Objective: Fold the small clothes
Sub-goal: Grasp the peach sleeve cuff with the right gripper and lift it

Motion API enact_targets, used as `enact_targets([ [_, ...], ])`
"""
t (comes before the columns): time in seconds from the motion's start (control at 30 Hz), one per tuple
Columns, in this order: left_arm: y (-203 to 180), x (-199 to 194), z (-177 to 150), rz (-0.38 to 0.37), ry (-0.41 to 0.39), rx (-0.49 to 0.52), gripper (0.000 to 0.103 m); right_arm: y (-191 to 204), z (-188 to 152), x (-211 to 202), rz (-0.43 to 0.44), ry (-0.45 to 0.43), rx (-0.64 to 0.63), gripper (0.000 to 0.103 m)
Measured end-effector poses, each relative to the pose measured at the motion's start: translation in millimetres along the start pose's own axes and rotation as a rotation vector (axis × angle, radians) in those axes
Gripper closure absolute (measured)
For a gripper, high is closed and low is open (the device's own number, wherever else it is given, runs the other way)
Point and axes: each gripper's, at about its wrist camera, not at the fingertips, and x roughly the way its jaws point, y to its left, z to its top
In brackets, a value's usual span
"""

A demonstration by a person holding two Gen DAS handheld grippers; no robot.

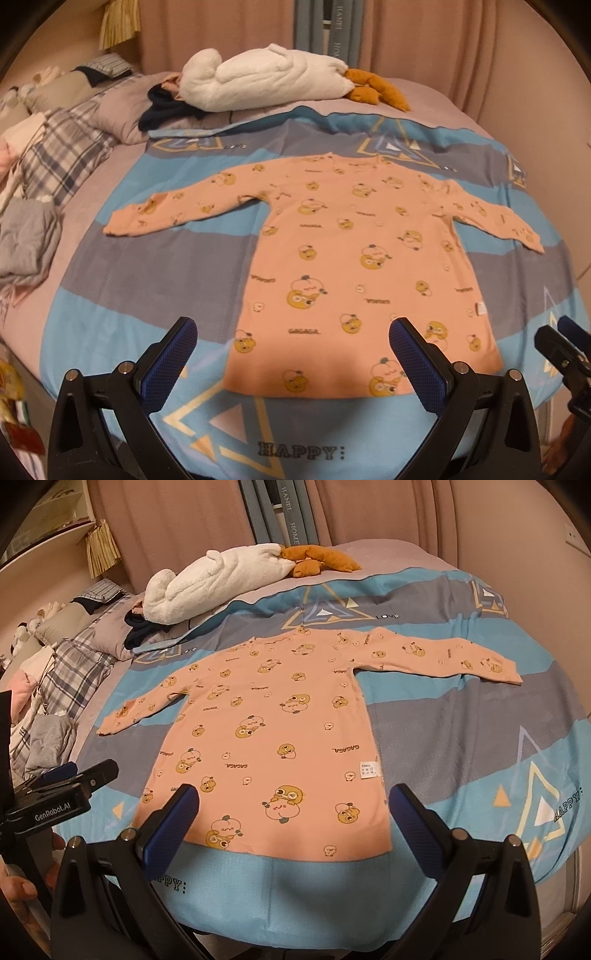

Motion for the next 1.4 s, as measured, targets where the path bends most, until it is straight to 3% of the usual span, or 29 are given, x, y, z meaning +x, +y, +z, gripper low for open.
enact_targets([
  [0.2, 15.3, 8.6, 7.3, 0.009, 0.002, -0.045, 0.0, -13.0, 7.6, 6.4, -0.004, -0.005, 0.033, 0.0],
  [0.33, 21.0, 17.8, 11.8, -0.027, -0.009, -0.07, 0.0, -42.8, 14.8, 12.8, 0.061, -0.018, 0.124, 0.0],
  [0.63, 11.2, 63.7, 36.4, -0.153, 0.053, -0.103, 0.0, -189.9, 38.9, 49.1, 0.069, -0.093, 0.498, 0.003],
  [0.87, -4.9, 101.4, 64.0, -0.343, 0.073, -0.186, 0.0, -311.7, 51.3, 102.7, 0.08, -0.16, 0.831, 0.028],
  [1.07, -28.6, 128.9, 89.9, -0.355, 0.054, -0.169, 0.0, -361.6, 66.7, 147.1, 0.111, -0.206, 1.001, 0.048],
  [1.13, -33.3, 139.5, 98.4, -0.353, 0.049, -0.166, 0.0, -375.6, 73.5, 160.0, 0.125, -0.234, 1.041, 0.06],
  [1.27, -40.0, 160.6, 111.0, -0.341, 0.07, -0.174, 0.0, -400.0, 86.6, 180.4, 0.128, -0.266, 1.103, 0.097],
  [1.3, -40.1, 164.8, 113.1, -0.337, 0.075, -0.177, 0.0, -403.0, 87.6, 182.2, 0.116, -0.267, 1.105, 0.101],
  [1.4, -38.9, 175.5, 119.1, -0.337, 0.097, -0.188, 0.0, -402.7, 99.8, 177.1, 0.069, -0.273, 1.051, 0.098],
])
